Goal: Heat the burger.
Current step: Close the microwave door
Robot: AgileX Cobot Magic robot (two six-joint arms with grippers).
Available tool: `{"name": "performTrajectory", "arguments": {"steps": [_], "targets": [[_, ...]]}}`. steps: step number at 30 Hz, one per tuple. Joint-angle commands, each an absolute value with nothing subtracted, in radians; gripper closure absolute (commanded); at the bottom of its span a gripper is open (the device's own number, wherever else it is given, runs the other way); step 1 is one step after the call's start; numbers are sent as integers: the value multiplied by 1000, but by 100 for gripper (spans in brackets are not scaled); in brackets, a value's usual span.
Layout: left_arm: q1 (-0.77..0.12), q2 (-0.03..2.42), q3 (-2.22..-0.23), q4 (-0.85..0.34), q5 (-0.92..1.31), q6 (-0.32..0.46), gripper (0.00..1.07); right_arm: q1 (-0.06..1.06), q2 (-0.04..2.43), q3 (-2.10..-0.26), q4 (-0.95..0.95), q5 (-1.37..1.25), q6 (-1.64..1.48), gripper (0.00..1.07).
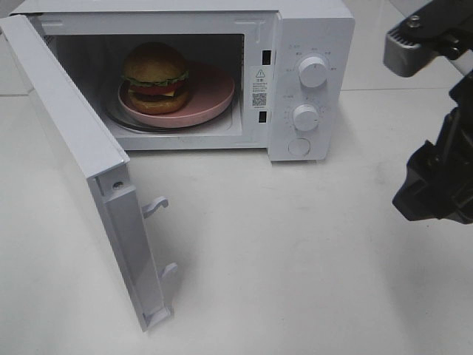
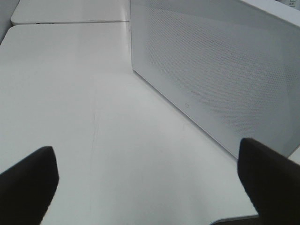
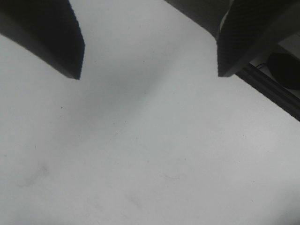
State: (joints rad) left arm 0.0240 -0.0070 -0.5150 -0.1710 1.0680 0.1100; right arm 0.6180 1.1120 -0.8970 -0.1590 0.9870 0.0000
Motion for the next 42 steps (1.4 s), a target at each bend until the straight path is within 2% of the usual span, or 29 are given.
{"name": "performTrajectory", "arguments": {"steps": [1,3,9,20,34,42], "targets": [[26,-14,-515,-180,1070,107,10,567,1075,-867,-136,994,15,31],[26,-14,-515,-180,1070,107,10,491,1034,-827,-111,994,16,31],[26,-14,-515,-180,1070,107,10,410,906,-735,-116,992,24,31],[26,-14,-515,-180,1070,107,10,362,725,-650,-123,975,46,31],[26,-14,-515,-180,1070,107,10,167,272,-523,-116,950,81,31],[26,-14,-515,-180,1070,107,10,152,125,-502,-117,996,81,31]]}}
